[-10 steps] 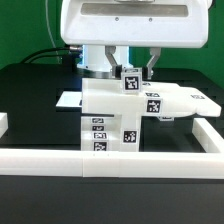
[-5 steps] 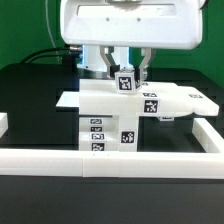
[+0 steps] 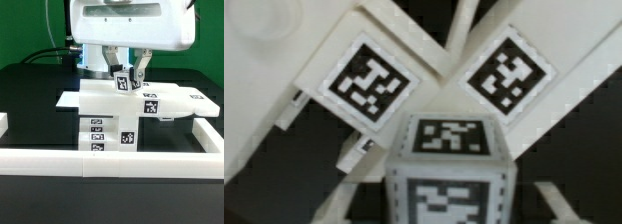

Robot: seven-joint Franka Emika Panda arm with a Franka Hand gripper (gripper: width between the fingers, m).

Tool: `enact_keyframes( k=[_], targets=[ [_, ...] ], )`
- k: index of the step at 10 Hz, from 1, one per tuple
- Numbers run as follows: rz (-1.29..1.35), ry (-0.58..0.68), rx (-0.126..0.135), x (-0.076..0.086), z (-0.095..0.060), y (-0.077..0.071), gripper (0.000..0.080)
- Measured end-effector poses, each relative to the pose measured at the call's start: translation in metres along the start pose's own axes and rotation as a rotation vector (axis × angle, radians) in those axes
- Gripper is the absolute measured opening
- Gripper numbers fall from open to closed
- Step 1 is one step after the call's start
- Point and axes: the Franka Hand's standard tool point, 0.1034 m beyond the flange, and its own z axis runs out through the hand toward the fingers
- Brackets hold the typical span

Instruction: Assemble chair

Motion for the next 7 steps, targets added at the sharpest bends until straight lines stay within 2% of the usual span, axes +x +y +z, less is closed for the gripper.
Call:
enact_keyframes(
  k=[2,3,6,7],
  targets=[
    [-0.054,0.002,0.001,-0.0029,0.0002,-0.0036,0.0599],
    [-0.173,0.009,0.005,-0.0025,0.0001,-0.0049,0.0634],
    [-0.333,0.017,0.007,-0.0012,0.0002,-0.0048,0.0647],
    [-0.464,0.021,-0.001,0.0002,-0.0005,-0.0044,0.0648]
  ],
)
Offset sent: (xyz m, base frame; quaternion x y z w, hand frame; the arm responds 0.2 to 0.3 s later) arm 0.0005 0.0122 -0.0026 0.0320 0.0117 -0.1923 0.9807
